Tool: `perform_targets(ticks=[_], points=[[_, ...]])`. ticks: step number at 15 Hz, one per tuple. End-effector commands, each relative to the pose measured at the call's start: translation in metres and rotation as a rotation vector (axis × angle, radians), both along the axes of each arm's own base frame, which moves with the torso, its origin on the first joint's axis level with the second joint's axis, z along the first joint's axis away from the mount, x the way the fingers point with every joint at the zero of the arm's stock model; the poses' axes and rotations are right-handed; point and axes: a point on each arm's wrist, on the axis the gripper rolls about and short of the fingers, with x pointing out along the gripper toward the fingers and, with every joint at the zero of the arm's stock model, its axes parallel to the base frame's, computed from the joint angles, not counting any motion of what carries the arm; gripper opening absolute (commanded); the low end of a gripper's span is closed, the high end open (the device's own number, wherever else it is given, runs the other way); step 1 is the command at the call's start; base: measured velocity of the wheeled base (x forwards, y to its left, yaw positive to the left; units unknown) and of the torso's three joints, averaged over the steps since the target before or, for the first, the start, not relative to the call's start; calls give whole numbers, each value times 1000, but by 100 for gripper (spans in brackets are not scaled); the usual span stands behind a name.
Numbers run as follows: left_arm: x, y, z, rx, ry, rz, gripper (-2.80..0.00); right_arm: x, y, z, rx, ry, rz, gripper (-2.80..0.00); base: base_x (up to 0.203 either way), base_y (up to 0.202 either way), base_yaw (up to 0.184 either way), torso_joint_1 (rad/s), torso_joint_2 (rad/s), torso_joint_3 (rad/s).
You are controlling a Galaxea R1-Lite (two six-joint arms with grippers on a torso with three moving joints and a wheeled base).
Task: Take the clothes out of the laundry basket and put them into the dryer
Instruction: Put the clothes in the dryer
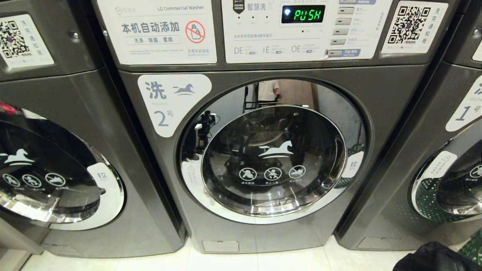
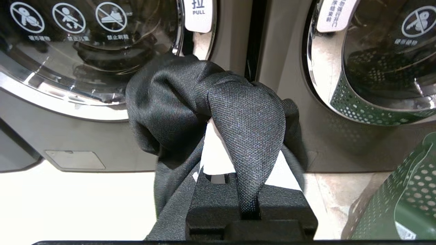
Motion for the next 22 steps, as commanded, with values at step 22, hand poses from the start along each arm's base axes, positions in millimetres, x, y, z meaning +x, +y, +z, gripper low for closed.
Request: perform_targets(ticks=[22], points=[[0,0,0,0,0,-1,-280,0,0,0,0,-1,0,-280,90,0,-1,0,-40,-61]])
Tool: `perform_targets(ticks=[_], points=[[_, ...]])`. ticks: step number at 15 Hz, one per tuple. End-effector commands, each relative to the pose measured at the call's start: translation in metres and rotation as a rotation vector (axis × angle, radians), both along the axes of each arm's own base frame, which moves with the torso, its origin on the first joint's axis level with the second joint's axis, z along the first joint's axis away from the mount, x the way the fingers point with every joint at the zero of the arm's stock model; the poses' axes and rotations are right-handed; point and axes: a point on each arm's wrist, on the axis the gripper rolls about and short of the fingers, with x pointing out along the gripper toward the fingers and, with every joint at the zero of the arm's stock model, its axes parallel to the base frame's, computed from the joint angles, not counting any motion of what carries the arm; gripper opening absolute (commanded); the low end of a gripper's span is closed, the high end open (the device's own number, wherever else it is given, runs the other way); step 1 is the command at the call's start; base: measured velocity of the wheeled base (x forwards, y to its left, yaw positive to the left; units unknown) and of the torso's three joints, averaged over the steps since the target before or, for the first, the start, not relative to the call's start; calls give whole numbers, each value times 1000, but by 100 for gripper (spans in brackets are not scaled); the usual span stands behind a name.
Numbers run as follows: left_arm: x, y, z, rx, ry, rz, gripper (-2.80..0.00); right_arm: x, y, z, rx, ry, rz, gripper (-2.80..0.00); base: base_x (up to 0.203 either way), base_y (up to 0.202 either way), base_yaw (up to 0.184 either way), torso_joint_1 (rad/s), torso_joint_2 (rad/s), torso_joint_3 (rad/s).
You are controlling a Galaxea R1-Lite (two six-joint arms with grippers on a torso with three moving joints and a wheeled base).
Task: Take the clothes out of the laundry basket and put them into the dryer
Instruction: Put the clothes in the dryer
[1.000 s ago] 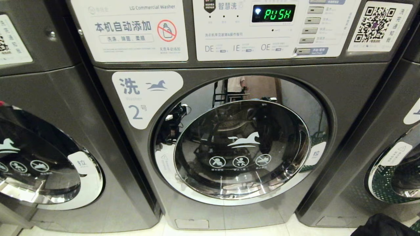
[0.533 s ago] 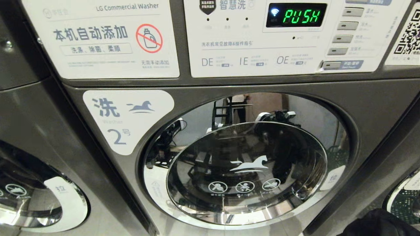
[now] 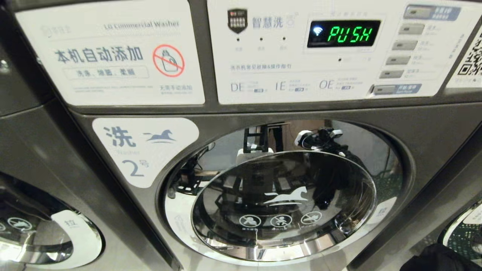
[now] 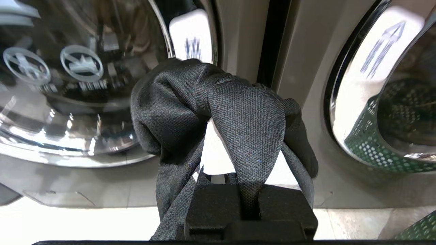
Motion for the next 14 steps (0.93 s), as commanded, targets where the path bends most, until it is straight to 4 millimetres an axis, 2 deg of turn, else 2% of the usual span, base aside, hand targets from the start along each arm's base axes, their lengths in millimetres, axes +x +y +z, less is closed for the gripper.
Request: perform_targets(ticks=[1,6,14], points=[[0,0,0,0,0,0,-280,0,0,0,0,-1,0,-280,0,0,0,14,-581,-390],[0,0,0,0,0,0,-280,0,0,0,0,-1,0,-280,0,0,0,60,-471,-377],[0,0,0,-1,0,0,-280,0,0,0,0,-1,0,-280,0,0,0,135,-474,-339]])
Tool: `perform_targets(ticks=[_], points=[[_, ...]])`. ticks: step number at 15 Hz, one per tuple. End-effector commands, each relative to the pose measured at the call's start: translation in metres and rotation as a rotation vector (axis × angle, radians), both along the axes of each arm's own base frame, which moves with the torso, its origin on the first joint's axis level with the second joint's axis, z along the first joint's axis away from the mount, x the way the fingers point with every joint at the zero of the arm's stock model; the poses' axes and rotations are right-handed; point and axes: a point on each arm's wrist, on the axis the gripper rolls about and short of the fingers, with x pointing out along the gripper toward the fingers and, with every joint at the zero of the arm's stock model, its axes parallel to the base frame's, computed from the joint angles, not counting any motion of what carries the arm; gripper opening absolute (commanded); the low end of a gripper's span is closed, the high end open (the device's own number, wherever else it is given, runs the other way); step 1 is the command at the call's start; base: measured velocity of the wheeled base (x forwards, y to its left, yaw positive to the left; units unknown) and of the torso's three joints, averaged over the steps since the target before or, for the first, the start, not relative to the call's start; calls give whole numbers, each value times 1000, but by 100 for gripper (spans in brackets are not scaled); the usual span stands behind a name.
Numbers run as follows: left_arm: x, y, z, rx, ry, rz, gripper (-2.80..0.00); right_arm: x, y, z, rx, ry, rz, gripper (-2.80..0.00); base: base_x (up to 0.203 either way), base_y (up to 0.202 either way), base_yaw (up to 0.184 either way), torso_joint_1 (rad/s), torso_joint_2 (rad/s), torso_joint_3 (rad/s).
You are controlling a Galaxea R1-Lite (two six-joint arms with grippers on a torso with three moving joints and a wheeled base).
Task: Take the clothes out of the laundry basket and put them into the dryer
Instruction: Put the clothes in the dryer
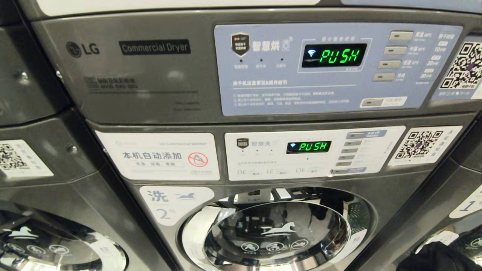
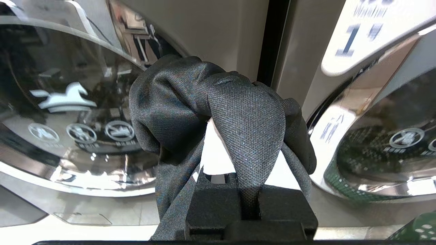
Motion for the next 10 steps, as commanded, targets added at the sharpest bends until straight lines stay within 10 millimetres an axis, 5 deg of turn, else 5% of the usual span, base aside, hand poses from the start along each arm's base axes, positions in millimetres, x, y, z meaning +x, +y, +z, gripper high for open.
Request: perform_targets(ticks=[1,10], points=[[0,0,0,-1,-1,0,-280,0,0,0,0,-1,0,-280,0,0,0,170,-489,-323],[0,0,0,1,0,0,-280,0,0,0,6,-1,0,-280,0,0,0,203,-525,-322]])
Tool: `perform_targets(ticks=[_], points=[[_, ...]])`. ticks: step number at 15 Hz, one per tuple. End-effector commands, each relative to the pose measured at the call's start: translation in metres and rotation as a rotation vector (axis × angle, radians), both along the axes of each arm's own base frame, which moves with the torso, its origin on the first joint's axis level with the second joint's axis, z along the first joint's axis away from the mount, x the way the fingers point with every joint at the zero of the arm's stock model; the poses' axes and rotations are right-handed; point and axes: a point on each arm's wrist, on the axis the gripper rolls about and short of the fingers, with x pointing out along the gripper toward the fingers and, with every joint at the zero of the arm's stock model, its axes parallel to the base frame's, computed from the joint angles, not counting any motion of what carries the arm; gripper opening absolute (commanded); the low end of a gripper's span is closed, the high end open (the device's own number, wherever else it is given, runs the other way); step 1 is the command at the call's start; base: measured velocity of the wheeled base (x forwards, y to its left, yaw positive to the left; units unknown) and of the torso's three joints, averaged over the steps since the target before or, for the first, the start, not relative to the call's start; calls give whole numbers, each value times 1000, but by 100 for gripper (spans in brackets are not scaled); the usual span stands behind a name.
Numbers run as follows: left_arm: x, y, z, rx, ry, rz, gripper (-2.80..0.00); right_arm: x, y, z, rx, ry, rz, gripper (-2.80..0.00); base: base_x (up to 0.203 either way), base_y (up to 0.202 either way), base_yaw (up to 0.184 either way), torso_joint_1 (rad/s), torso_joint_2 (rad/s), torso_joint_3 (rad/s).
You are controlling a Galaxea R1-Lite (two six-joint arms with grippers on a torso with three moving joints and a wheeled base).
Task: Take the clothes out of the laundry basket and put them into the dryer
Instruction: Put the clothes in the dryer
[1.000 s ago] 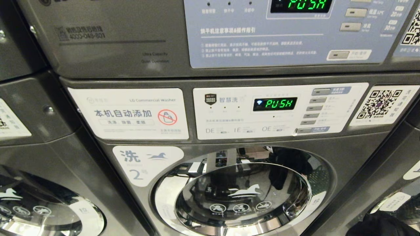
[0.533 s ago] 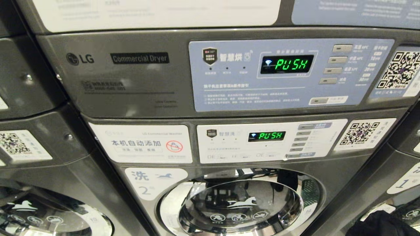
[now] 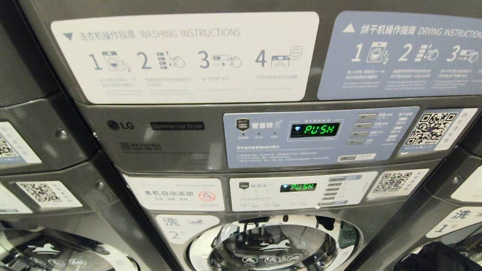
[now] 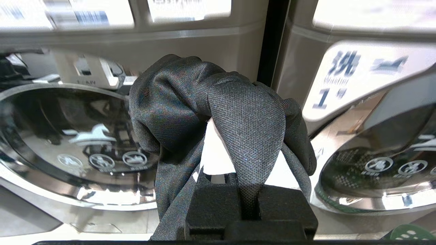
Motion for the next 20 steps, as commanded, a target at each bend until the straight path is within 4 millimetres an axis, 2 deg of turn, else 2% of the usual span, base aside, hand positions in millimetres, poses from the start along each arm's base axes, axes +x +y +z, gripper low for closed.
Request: perform_targets(ticks=[1,7,20], points=[[0,0,0,-1,-1,0,-280,0,0,0,5,-2,0,-280,0,0,0,232,-551,-325],[0,0,0,1,0,0,-280,0,0,0,13,-2,0,-280,0,0,0,247,-571,-324],[0,0,0,1,0,0,-280,0,0,0,13,-2,0,-280,0,0,0,158,-351,-192]])
